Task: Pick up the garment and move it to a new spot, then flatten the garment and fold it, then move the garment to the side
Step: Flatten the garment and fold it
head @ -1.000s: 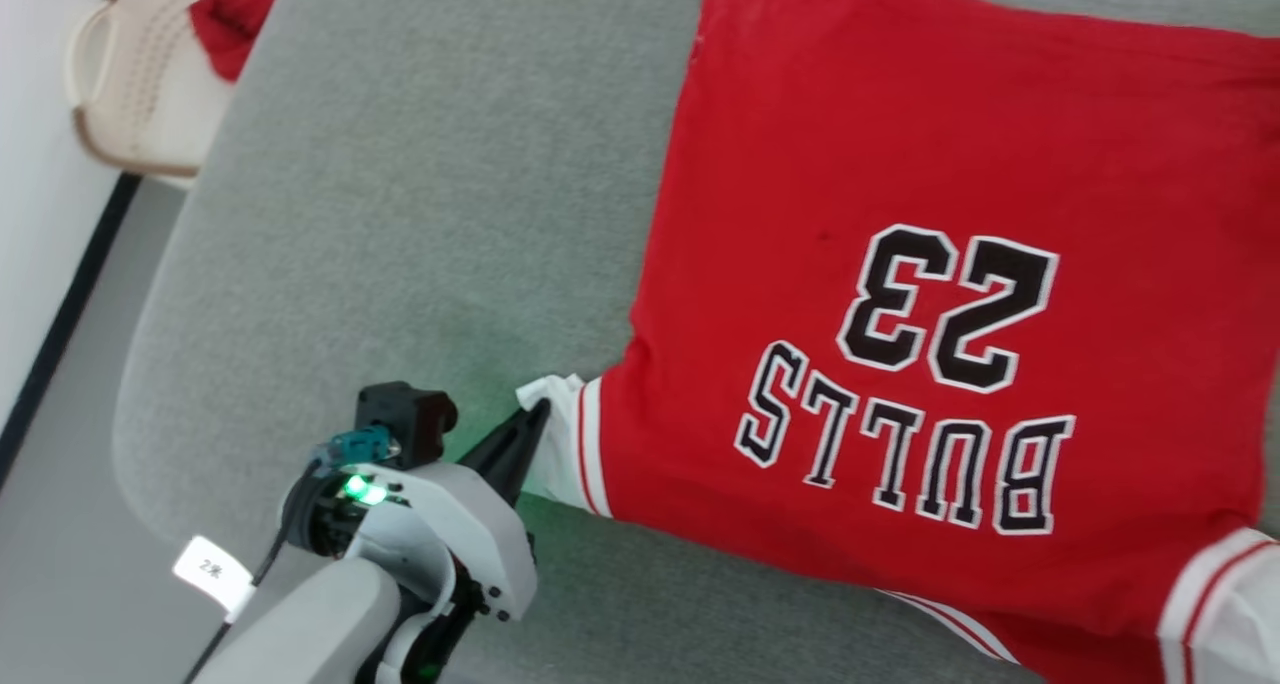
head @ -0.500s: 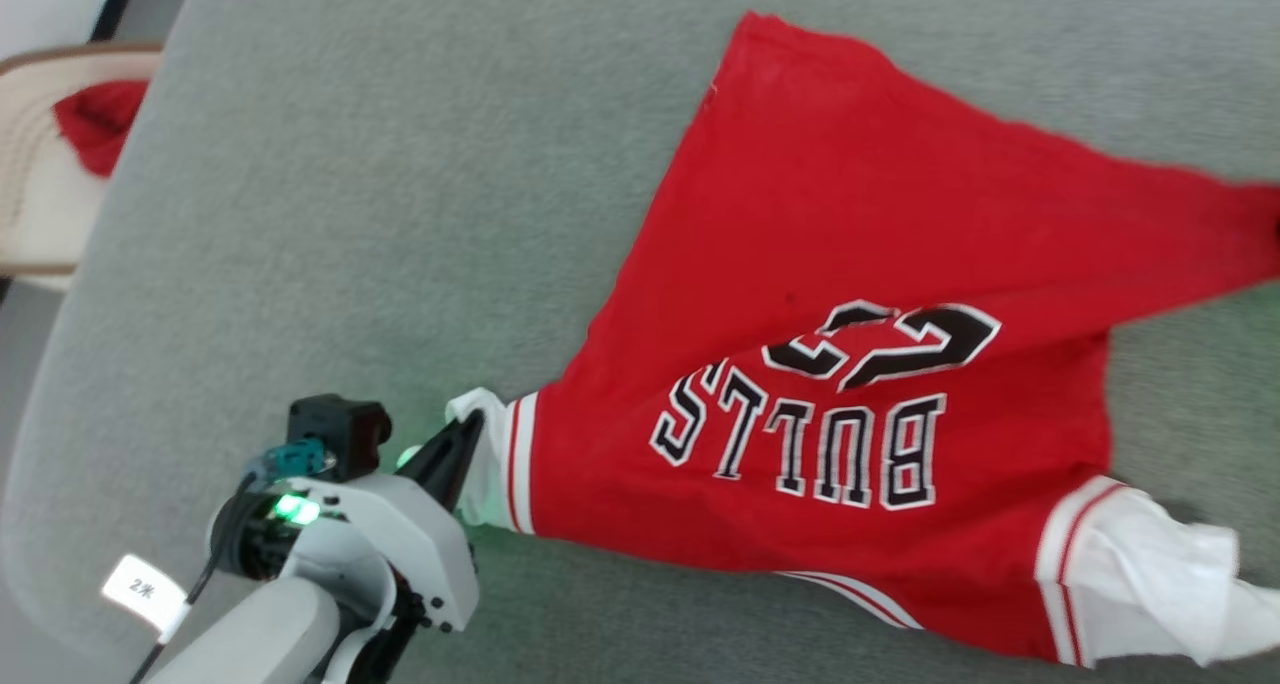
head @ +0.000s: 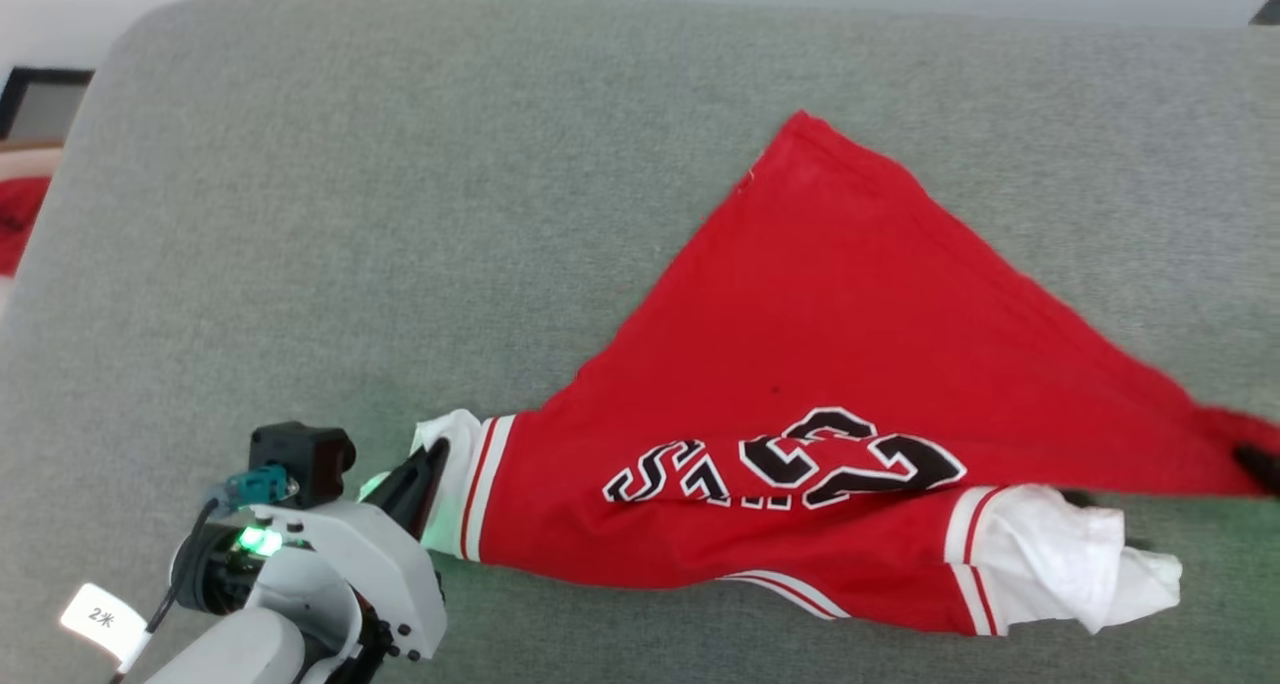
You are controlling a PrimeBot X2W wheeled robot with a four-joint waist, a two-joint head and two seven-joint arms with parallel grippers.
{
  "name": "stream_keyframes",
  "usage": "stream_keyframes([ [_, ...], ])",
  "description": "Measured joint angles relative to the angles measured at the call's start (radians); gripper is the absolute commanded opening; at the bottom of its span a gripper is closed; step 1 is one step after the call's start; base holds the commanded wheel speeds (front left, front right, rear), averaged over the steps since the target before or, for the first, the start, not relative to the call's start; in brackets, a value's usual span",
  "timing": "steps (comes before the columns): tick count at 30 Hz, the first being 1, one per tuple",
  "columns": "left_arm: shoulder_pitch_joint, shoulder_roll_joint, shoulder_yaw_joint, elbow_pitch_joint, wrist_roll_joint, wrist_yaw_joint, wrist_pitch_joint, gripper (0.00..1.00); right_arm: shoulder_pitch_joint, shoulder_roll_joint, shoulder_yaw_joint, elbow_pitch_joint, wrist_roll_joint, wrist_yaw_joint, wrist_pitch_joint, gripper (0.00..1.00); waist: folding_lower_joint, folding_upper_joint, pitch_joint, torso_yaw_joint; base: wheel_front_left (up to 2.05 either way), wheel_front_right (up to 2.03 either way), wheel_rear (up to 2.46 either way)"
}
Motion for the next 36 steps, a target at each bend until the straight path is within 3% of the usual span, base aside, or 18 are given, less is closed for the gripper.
stream_keyframes([
  [7, 0.014, 0.011, 0.003, -0.011, -0.008, 0.003, 0.003, 0.00, 0.093, 0.082, -0.029, -0.019, -0.024, 0.000, -0.027, 0.00, 0.0000, 0.0000, -0.021, -0.023, 0.00, 0.00, 0.00],
  [8, 0.015, 0.011, 0.003, -0.011, -0.009, 0.003, 0.003, 0.00, 0.096, 0.086, -0.027, -0.019, -0.026, 0.000, -0.031, 0.13, 0.0000, 0.0000, -0.022, -0.024, 0.00, 0.00, 0.00],
  [10, 0.015, 0.012, 0.003, -0.013, -0.010, 0.003, 0.003, 0.00, 0.103, 0.086, -0.017, -0.023, -0.027, 0.000, -0.044, 0.76, 0.0000, -0.0001, -0.023, -0.026, 0.00, 0.00, 0.00],
  [11, 0.015, 0.013, 0.003, -0.013, -0.010, 0.003, 0.003, 0.00, 0.103, 0.085, -0.012, -0.027, -0.027, 0.000, -0.045, 1.00, 0.0000, 0.0000, -0.023, -0.026, 0.00, 0.00, 0.00],
  [23, 0.021, 0.018, 0.001, -0.021, -0.010, 0.009, 0.003, 0.00, 0.091, 0.046, -0.004, -0.209, -0.017, 0.000, -0.040, 1.00, 0.0000, 0.0000, -0.026, -0.020, 0.00, 0.00, 0.00],
  [28, 0.018, 0.009, -0.006, -0.026, -0.007, 0.009, 0.002, 0.00, 0.023, 0.021, 0.046, -0.277, -0.019, 0.000, -0.041, 1.00, 0.0000, 0.0000, -0.020, -0.008, 0.00, 0.00, 0.00],
  [36, -0.020, -0.031, -0.034, -0.017, 0.009, -0.008, 0.002, 0.00, -0.196, -0.029, 0.185, -0.214, -0.057, 0.000, -0.150, 1.00, 0.0000, 0.0000, 0.000, 0.039, 0.00, 0.00, 0.00],
])
